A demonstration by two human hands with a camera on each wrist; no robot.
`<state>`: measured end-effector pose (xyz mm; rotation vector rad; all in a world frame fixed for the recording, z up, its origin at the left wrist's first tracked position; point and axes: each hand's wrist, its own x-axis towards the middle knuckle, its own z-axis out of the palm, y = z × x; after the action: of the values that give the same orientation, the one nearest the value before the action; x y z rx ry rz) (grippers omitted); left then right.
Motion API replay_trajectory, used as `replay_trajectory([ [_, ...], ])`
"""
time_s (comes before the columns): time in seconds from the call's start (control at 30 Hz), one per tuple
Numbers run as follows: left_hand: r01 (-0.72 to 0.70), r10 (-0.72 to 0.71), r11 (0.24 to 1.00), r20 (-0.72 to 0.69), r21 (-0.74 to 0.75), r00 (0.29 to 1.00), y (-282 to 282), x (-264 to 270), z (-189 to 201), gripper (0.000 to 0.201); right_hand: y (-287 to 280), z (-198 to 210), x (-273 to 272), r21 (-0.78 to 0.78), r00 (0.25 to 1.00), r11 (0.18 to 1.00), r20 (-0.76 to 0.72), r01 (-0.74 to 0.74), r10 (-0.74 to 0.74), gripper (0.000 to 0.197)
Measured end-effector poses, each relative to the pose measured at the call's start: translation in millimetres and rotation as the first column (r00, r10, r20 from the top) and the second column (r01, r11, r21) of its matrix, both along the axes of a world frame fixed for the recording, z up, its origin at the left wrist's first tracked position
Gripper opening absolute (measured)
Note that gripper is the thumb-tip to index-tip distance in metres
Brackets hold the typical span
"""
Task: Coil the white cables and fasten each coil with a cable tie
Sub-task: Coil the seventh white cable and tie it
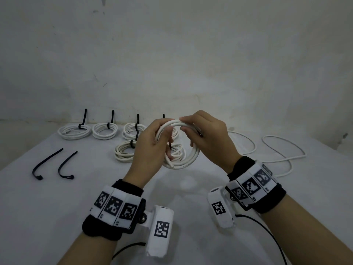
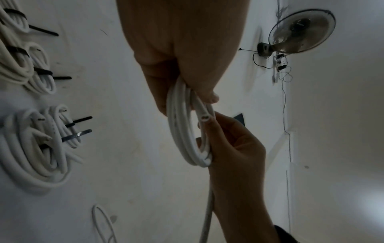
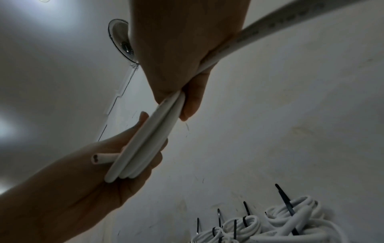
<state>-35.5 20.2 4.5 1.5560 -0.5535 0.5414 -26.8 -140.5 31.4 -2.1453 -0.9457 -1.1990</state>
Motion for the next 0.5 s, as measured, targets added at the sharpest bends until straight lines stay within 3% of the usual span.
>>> replay_trajectory([
  [0.1,-0.052,0.052,0.999,0.01,-0.015,0.999,-0.7,-0.6,0.9,0.02,2.2,-0.2,-0.4,0.0,1.0,1.0,0.012,-0.019,0.019,0.012],
  [0.17,-0.015,0.014,0.999,-0.017,-0.028,1.0,-1.0,-0.4,-0.5,0.021,2.1,-0.7,0.0,0.012,0.999,0.999,0.01,-0.031,0.031,0.012],
  [0.3,0.115,-0.145,0.984,-0.238,-0.135,0.96,-5.3,1.8,-1.9,0.03,-2.0,-0.3,0.6,0.008,0.999,0.999,-0.016,-0.04,0.04,0.012],
  [0.43,0.082,-0.146,0.968,-0.266,-0.238,0.953,-11.4,-0.1,-2.0,0.035,-3.1,-1.3,0.7,0.033,0.994,0.999,-0.101,-0.042,0.046,0.013],
  [0.5,0.036,-0.11,0.958,-0.249,-0.286,0.962,-8.9,1.3,-2.1,0.038,-10.1,-0.3,-0.3,0.097,0.969,0.995,-0.242,-0.034,0.057,0.015],
])
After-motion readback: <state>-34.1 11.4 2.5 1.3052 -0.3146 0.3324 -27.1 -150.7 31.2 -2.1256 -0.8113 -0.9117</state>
